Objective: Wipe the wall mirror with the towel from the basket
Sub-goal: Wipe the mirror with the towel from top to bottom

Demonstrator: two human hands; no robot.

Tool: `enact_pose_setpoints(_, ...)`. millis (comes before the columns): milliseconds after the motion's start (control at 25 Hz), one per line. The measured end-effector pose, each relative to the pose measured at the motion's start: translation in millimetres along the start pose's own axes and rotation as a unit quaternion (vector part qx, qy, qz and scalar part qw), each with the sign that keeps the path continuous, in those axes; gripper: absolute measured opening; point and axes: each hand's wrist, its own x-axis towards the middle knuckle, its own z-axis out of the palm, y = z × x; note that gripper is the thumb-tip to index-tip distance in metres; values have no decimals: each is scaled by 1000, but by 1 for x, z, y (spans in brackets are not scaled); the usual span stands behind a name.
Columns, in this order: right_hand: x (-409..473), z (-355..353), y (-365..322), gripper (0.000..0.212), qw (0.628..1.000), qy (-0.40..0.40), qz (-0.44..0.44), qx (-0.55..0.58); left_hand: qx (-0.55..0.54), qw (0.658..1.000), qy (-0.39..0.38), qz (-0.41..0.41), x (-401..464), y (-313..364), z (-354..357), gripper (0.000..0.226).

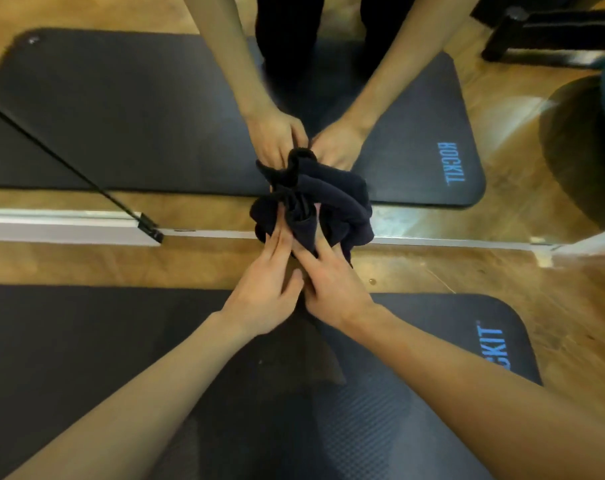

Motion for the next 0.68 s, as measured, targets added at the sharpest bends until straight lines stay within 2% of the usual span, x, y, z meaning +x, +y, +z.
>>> enact_pose_setpoints(160,51,58,-67,96,999,-18,-51,6,-3,999,44,-30,-29,-62,-68,92)
enact_pose_setpoints(280,83,93,-108,94,996,-17,-84,-4,15,996,74,-57,-45,-105,-106,89)
enact_pose_setpoints(400,100,119,-133,87,995,-43,-81,-34,15,992,73,-100,-55,-134,-124,83)
enact_pose_setpoints(520,101,120,-125,78,991,-89,-73,-61,9,992,40,-120,-52,-147,-119,75)
enact_pose_setpoints(680,86,92,-67,74,982,-124,-101,-99,11,993,14,-119,-36,-131,-79,76)
